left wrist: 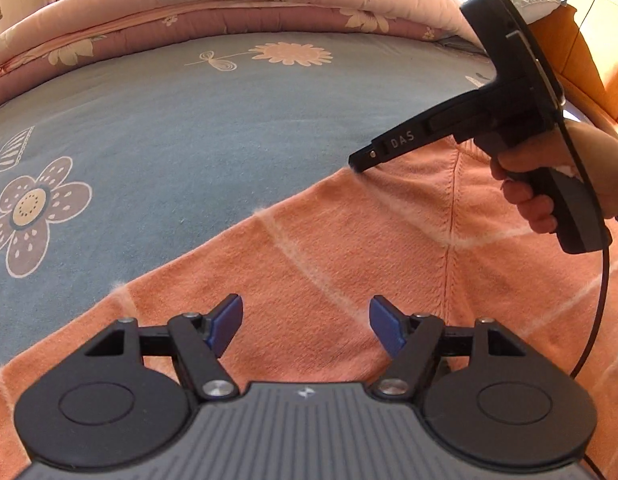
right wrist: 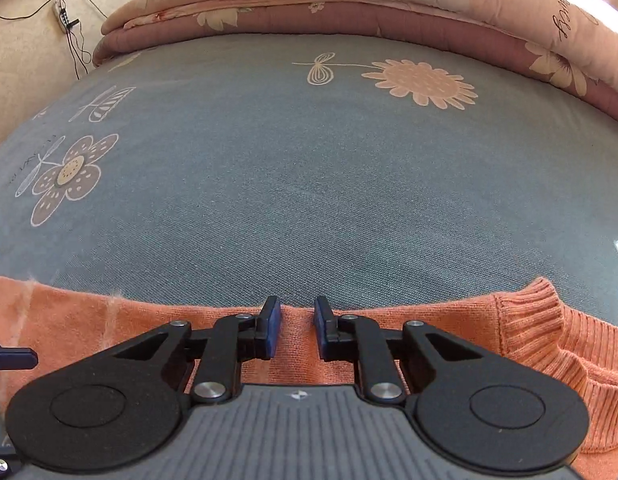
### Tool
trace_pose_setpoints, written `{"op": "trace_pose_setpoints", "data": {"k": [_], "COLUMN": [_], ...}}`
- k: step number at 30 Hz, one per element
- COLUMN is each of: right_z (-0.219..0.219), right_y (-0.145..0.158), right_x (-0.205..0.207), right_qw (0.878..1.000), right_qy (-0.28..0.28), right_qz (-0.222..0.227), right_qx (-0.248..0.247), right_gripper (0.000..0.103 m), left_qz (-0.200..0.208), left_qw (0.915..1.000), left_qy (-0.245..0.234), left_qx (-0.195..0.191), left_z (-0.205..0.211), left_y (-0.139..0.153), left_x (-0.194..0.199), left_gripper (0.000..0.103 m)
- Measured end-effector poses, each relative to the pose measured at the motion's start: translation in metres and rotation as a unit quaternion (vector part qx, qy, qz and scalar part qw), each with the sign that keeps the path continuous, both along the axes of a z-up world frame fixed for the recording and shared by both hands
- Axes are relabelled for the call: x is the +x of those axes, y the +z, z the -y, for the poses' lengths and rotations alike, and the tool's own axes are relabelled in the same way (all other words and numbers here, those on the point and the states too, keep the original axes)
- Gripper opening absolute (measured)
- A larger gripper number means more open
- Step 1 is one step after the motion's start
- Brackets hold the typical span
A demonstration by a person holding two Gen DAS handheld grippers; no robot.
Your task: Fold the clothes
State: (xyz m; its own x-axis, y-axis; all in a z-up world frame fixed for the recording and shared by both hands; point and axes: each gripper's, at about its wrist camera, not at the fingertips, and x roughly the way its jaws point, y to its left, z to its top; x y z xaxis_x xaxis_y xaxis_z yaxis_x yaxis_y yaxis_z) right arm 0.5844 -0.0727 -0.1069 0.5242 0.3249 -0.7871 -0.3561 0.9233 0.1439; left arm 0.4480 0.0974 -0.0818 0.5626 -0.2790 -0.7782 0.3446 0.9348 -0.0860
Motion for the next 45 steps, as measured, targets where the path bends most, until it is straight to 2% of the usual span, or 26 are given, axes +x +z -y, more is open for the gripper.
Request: {"op": "trace_pose_setpoints", "data": {"k": [3, 5, 10, 12, 17, 20, 23, 25, 26, 28, 29, 32, 37, 41, 45], "right_z": [0.02, 0.036, 0.061, 0.061, 0.056, 0.064, 0.07, 0.07, 0.068, 0.059, 0.053, 0.031, -0.011, -0.025, -0.029], "right_y": [0.017, 0.02, -0.003, -0.009, 0.002, 0.019, 0.029, 0.03, 0.03, 0.027, 0.026, 0.018, -0.002, -0.002, 0.0], "right_x": [-0.008, -0.013, 0.0, 0.011, 0.025, 0.007, -0.024, -0.049, -0.061, -0.087, -0.1, -0.13, -0.163, -0.187, -0.202], "right_qw": [1.0, 0.999, 0.997, 0.997, 0.997, 0.998, 0.998, 0.997, 0.996, 0.995, 0.994, 0.99, 0.986, 0.982, 0.983], "right_qy": [-0.007, -0.023, -0.056, -0.06, -0.059, -0.064, -0.068, -0.067, -0.065, -0.054, -0.046, -0.028, -0.017, -0.007, 0.005], "right_qz": [0.011, 0.01, 0.005, 0.014, 0.009, 0.005, -0.017, -0.039, -0.05, -0.071, -0.081, -0.106, -0.138, -0.16, -0.16], "right_qx": [-0.003, -0.025, -0.053, -0.053, -0.044, -0.026, -0.003, 0.018, 0.03, 0.05, 0.059, 0.084, 0.09, 0.102, 0.085], "right_gripper": [0.024, 0.025, 0.028, 0.027, 0.029, 0.046, 0.048, 0.049, 0.049, 0.049, 0.049, 0.048, 0.049, 0.051, 0.053], "left_qz": [0.008, 0.007, 0.001, 0.008, 0.006, -0.012, -0.009, 0.006, 0.01, 0.014, 0.011, -0.007, -0.025, -0.013, -0.037], "left_qw": [0.9989, 0.9979, 0.9974, 0.9971, 0.9958, 0.9985, 0.9995, 0.9979, 0.996, 0.9898, 0.9895, 0.9932, 0.9909, 0.9962, 0.9988], "left_qy": [-0.033, -0.055, -0.07, -0.064, -0.048, -0.009, -0.011, -0.043, -0.051, -0.051, -0.044, -0.009, 0.009, 0.008, 0.007], "left_qx": [-0.031, -0.033, 0.015, 0.04, 0.078, 0.052, 0.027, 0.047, 0.073, 0.132, 0.137, 0.116, 0.132, 0.086, 0.033], "left_z": [0.02, 0.033, 0.049, 0.043, 0.018, 0.0, -0.003, 0.008, 0.013, 0.018, 0.015, -0.006, -0.025, -0.03, -0.024], "left_y": [0.002, -0.003, -0.025, -0.03, -0.022, -0.009, -0.001, -0.002, -0.007, -0.019, -0.021, -0.019, -0.006, 0.008, -0.007], "left_x": [0.014, 0.022, 0.03, 0.03, 0.024, 0.023, 0.011, 0.001, -0.002, -0.007, -0.009, -0.011, -0.024, -0.026, -0.018], "left_gripper": [0.071, 0.071, 0.072, 0.071, 0.073, 0.071, 0.071, 0.072, 0.073, 0.073, 0.076, 0.076, 0.076, 0.076, 0.076]}}
